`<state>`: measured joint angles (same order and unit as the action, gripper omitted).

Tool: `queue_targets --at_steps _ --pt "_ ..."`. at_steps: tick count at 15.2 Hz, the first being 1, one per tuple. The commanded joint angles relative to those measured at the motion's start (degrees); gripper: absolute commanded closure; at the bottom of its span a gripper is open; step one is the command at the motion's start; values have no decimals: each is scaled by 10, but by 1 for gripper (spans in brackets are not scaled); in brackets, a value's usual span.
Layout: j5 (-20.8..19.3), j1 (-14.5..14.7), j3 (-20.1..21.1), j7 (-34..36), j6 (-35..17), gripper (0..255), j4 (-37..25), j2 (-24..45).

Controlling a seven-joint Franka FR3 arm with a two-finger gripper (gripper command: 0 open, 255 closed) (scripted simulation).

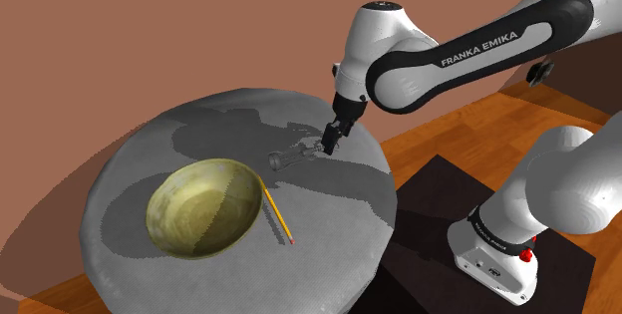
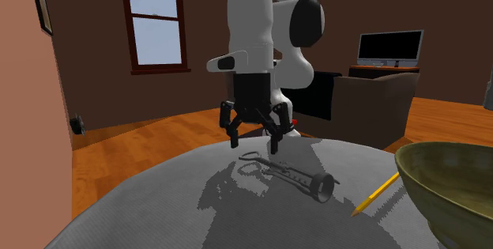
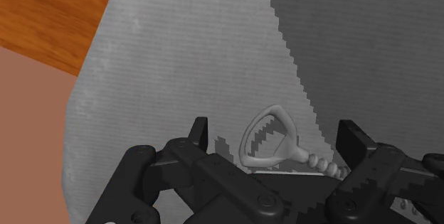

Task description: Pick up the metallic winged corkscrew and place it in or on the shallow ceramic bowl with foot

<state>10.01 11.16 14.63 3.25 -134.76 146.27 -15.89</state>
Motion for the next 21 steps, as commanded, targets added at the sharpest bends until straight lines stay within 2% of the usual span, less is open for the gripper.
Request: queue_targets --at_steps 1,2,3,12,21 --pt "0 0 0 0 0 0 0 0" --pt "0 0 0 0 0 0 0 0" --pt "0 0 0 0 0 255 0 0" --pt "0 0 0 0 0 255 0 0" --pt "-1 0 -7 2 79 255 -38 -40"
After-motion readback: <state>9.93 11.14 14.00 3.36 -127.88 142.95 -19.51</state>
